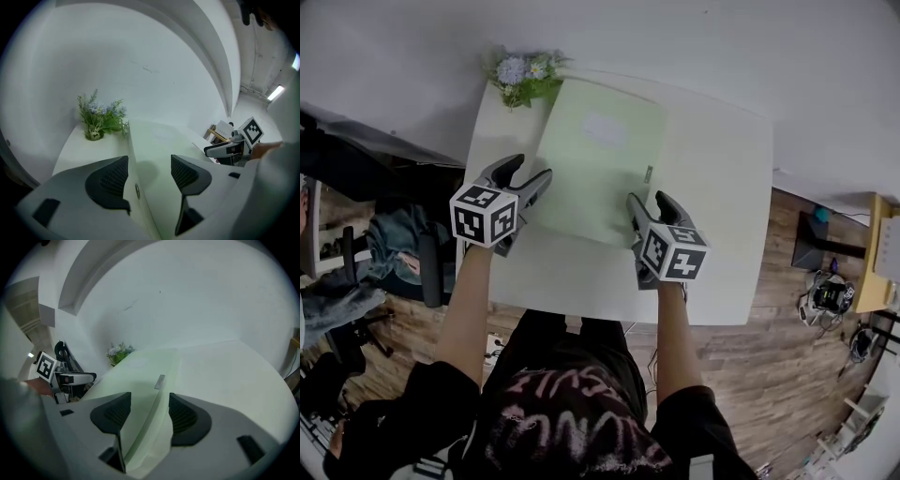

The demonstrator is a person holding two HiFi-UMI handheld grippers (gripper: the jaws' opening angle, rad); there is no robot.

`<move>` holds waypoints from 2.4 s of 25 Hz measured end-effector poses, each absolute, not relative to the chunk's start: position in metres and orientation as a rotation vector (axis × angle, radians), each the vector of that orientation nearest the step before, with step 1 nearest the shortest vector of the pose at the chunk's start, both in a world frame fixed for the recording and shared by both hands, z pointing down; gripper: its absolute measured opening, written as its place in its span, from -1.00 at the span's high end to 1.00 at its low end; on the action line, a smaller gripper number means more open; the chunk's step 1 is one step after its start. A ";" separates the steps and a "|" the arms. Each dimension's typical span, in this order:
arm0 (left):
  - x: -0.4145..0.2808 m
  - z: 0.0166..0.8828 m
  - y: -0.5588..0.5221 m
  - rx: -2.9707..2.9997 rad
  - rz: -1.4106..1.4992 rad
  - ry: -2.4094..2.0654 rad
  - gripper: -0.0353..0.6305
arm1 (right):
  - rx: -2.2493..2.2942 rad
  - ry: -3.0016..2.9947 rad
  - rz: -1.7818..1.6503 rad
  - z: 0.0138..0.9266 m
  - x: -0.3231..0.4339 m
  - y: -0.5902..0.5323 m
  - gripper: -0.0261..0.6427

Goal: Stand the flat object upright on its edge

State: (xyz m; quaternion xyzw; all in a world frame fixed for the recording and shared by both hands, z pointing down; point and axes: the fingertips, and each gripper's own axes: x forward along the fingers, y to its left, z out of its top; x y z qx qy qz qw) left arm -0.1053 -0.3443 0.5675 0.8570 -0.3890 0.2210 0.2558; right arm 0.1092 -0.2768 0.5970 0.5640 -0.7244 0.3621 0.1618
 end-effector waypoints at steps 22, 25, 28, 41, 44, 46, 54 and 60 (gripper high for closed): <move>-0.085 0.600 -0.351 2.241 0.748 -0.868 -0.01 | 1.496 -2.016 1.202 0.614 0.101 -0.291 0.17; -0.084 0.599 -0.350 2.263 0.741 -0.894 -0.01 | 1.514 -2.019 1.183 0.614 0.101 -0.291 0.17; -0.084 0.597 -0.350 2.285 0.731 -0.905 -0.01 | 1.523 -2.031 1.171 0.613 0.101 -0.291 0.17; -0.082 0.560 -0.357 2.460 0.630 -1.016 -0.01 | 1.632 -2.186 0.863 0.577 0.104 -0.303 0.17; -0.078 0.549 -0.358 2.510 0.607 -1.030 -0.01 | 1.672 -2.209 0.757 0.565 0.107 -0.305 0.17; -0.075 0.542 -0.358 2.546 0.596 -1.045 -0.01 | 1.699 -2.222 0.696 0.558 0.109 -0.307 0.17; -0.075 0.518 -0.354 2.657 0.455 -1.162 -0.01 | 1.776 -2.290 0.407 0.529 0.108 -0.308 0.17; -0.074 0.504 -0.347 2.779 0.330 -1.273 -0.01 | 1.835 -2.343 0.221 0.520 0.108 -0.303 0.17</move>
